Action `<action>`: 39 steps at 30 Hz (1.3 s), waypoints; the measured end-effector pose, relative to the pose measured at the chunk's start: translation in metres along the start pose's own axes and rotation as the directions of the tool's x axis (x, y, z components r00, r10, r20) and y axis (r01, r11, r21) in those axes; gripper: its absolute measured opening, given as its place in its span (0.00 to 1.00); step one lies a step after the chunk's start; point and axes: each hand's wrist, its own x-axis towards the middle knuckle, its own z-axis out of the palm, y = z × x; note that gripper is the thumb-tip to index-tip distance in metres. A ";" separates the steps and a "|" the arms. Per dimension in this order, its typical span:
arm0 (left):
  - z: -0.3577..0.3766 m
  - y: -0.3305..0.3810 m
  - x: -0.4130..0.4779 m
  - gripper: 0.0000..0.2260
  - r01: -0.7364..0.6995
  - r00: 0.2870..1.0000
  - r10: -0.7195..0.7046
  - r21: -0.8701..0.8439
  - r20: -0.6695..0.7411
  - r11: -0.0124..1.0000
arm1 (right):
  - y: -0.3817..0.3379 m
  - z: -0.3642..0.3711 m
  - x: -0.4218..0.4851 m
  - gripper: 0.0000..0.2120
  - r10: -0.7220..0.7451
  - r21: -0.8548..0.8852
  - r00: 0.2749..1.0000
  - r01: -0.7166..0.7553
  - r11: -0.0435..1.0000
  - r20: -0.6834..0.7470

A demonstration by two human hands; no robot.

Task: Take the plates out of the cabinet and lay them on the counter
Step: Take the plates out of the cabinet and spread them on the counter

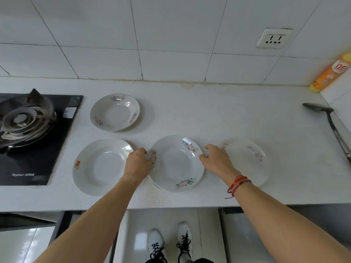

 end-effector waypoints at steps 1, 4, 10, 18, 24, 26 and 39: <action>0.002 0.000 0.000 0.14 0.004 1.000 -0.004 0.002 0.001 1.000 | 0.001 0.003 0.001 0.19 0.001 0.001 1.000 -0.001 1.000 0.013; 0.004 0.000 0.001 0.13 -0.001 1.000 0.001 0.026 -0.016 1.000 | 0.004 0.010 0.005 0.12 -0.020 0.008 0.999 0.020 1.000 0.028; 0.004 0.002 0.002 0.12 -0.015 0.999 0.017 0.057 -0.038 0.998 | 0.006 0.013 0.010 0.07 -0.030 0.002 0.999 0.030 1.000 0.022; 0.003 0.002 0.006 0.09 0.071 0.997 -0.071 -0.045 0.003 0.996 | 0.003 0.012 0.010 0.06 -0.022 0.016 0.998 0.021 1.000 0.052; 0.000 0.010 0.016 0.10 0.072 0.996 -0.077 -0.102 -0.038 0.992 | -0.004 -0.006 0.017 0.05 -0.052 0.019 0.998 0.052 0.998 0.023; -0.005 0.017 0.023 0.10 0.061 0.996 -0.068 -0.128 -0.049 0.990 | -0.009 -0.014 0.022 0.05 -0.069 0.027 0.998 0.069 0.997 0.002; -0.031 0.072 0.106 0.11 -0.022 0.992 0.004 -0.132 -0.130 0.991 | -0.037 -0.053 0.098 0.08 -0.107 0.097 0.989 0.117 0.988 -0.102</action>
